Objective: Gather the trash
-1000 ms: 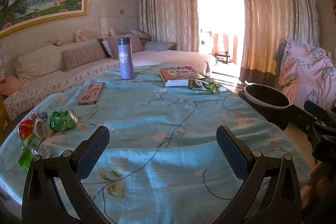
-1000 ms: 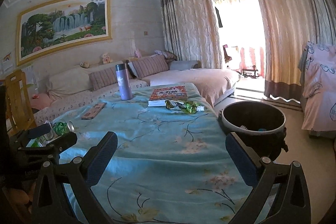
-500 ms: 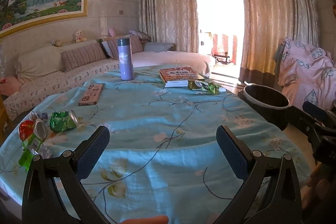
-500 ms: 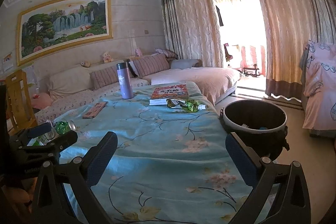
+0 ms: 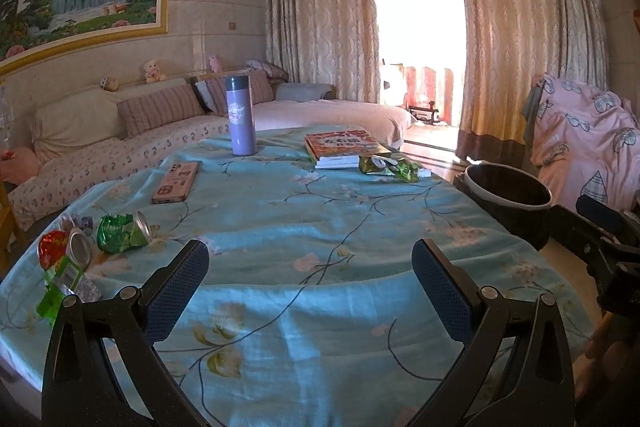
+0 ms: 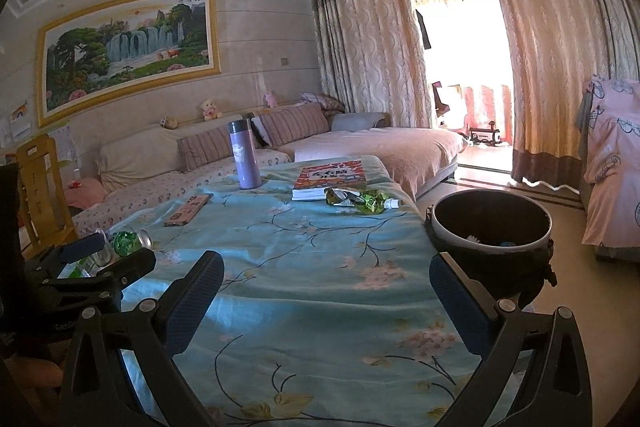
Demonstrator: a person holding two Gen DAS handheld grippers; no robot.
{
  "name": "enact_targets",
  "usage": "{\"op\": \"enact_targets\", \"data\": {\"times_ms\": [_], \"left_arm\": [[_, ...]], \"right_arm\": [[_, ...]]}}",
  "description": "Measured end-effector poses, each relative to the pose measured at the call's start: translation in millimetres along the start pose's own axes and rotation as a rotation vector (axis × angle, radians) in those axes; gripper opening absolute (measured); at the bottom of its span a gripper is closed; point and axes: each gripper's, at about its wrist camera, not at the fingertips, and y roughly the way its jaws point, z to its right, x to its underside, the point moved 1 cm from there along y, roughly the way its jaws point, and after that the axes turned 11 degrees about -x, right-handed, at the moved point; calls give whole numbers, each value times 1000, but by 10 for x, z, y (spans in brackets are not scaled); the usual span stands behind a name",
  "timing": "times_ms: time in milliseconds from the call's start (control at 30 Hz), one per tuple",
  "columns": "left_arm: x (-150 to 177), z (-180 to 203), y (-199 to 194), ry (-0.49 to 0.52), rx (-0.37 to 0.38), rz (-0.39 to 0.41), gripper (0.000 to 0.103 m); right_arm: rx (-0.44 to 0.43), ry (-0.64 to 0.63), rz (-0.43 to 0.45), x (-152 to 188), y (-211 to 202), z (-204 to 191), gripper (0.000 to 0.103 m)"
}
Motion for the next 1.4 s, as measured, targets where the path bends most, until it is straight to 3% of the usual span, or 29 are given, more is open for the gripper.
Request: {"op": "enact_targets", "data": {"times_ms": [1400], "left_arm": [[-7, 6, 43, 8, 5, -12, 103]], "right_arm": [[-1, 17, -14, 1, 24, 18, 103]]}}
